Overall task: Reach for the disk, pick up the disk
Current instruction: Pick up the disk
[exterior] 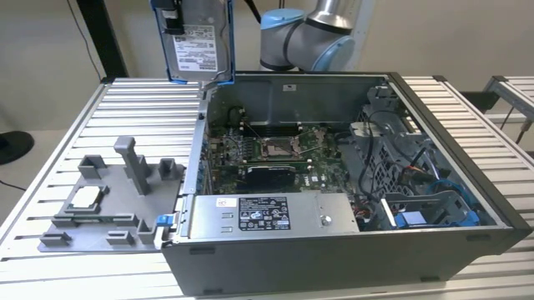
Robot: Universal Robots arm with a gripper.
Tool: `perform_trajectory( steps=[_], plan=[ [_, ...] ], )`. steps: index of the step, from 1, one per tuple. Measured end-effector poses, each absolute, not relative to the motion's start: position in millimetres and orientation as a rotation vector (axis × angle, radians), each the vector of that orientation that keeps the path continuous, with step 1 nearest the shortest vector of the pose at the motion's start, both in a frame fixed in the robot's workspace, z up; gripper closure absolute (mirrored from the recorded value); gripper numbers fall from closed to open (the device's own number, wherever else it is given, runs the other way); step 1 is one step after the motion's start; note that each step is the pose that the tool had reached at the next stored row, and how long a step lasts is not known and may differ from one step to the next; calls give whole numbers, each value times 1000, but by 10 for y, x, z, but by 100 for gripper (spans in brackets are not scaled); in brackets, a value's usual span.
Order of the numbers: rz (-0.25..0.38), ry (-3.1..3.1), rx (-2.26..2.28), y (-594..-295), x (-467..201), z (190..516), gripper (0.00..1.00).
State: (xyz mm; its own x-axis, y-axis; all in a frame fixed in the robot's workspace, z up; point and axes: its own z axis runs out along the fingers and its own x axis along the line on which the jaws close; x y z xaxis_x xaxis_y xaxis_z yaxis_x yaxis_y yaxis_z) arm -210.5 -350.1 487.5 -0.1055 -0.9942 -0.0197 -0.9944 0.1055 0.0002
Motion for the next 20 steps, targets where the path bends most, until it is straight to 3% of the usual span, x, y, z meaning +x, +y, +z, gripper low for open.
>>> perform_trajectory(
  steps=[20],
  plan=[
    [21, 2325, -2091, -3501, -1606, 4875, 100]
  ],
)
